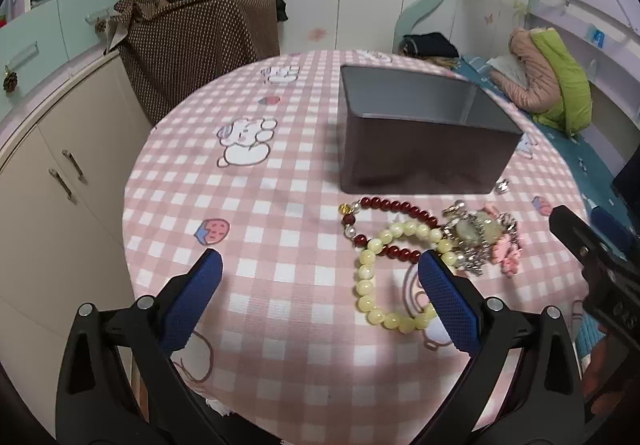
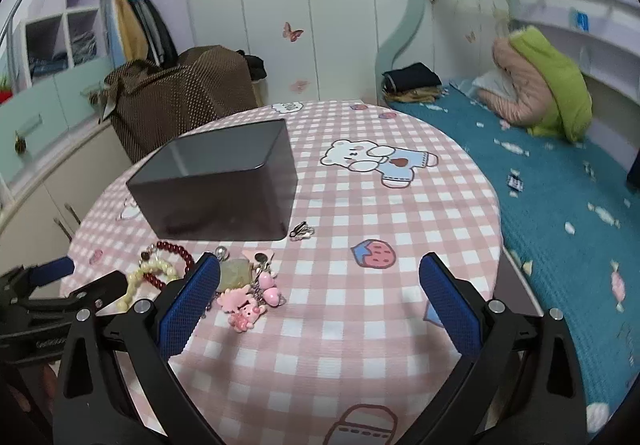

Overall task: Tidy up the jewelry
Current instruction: 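Grasp the cream bead bracelet with the left gripper, then grasp the dark red bead bracelet with the right gripper while the left holds the cream bracelet, then lower both bracelets into the grey box and open both grippers, then withdraw both tools from the box toward the remaining jewelry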

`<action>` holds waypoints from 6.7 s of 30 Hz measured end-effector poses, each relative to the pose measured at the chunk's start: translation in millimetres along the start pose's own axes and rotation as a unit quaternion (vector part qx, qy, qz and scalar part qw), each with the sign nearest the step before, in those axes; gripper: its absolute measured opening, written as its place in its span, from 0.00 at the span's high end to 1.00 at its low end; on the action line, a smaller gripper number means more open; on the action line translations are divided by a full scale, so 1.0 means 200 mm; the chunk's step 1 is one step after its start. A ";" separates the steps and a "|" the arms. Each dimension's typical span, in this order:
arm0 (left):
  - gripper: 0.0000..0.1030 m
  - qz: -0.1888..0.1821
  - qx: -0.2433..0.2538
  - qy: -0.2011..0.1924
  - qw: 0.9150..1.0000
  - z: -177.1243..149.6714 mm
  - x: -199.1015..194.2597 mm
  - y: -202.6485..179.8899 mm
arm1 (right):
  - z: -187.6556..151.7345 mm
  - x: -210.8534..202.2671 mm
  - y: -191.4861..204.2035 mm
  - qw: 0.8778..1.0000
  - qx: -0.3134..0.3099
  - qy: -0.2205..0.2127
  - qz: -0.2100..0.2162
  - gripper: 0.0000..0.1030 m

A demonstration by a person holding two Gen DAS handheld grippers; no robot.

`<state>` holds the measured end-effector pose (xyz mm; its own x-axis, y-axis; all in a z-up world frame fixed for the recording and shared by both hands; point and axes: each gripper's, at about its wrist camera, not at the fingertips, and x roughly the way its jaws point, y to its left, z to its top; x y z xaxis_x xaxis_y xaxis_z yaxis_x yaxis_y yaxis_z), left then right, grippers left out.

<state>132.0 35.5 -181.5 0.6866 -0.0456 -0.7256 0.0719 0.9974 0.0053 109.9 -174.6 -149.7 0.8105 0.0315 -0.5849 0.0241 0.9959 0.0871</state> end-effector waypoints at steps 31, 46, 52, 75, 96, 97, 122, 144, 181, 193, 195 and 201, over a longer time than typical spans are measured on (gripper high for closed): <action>0.91 -0.097 -0.070 -0.072 0.990 -0.04 -0.14 0.25 | 0.06 0.03 0.47 0.980 -0.146 -0.010 0.136 0.27; 0.91 -0.087 -0.087 -0.093 0.988 -0.09 -0.19 0.35 | 0.02 0.25 0.65 0.960 -0.202 0.090 0.169 0.69; 0.91 -0.095 -0.089 -0.095 0.987 -0.09 -0.18 0.37 | -0.01 0.27 0.67 0.956 -0.213 0.104 0.172 0.84; 0.91 -0.124 -0.096 -0.112 0.981 0.02 -0.23 0.38 | 0.16 0.13 0.58 0.967 -0.164 0.059 0.184 0.94; 0.91 -0.193 -0.060 -0.169 0.965 0.37 -0.35 0.19 | 0.43 -0.13 0.32 0.981 -0.107 -0.052 0.156 0.93; 0.91 -0.197 -0.057 -0.168 0.964 0.38 -0.34 0.17 | 0.44 -0.13 0.30 0.982 -0.101 -0.057 0.150 0.94; 0.90 -0.168 -0.045 -0.111 0.979 0.51 0.02 -0.06 | 0.45 -0.02 -0.03 0.993 -0.030 -0.054 0.101 0.94; 0.90 -0.115 -0.054 -0.123 0.984 0.40 -0.10 0.23 | 0.53 0.16 0.41 0.977 -0.102 -0.030 0.183 0.93; 0.13 -0.131 -0.012 -0.092 0.987 0.21 -0.19 0.04 | 0.34 0.00 0.05 0.999 -0.014 -0.014 0.032 0.14; 0.13 -0.134 0.064 -0.072 0.986 0.10 -0.13 -0.22 | 0.19 0.01 -0.14 1.000 0.018 0.012 0.012 0.12; 0.13 -0.136 0.070 -0.067 0.986 0.09 -0.11 -0.25 | 0.17 0.02 -0.16 1.000 0.018 0.015 0.012 0.12; 0.32 -0.137 0.089 -0.049 0.985 0.08 -0.05 -0.33 | 0.13 0.03 -0.22 0.999 0.028 0.024 0.016 0.12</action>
<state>131.8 -29.8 -164.1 0.6896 -0.3254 -0.6470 0.3841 0.9217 -0.0541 129.6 -220.2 -135.7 0.7819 0.0678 -0.6197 0.0329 0.9882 0.1496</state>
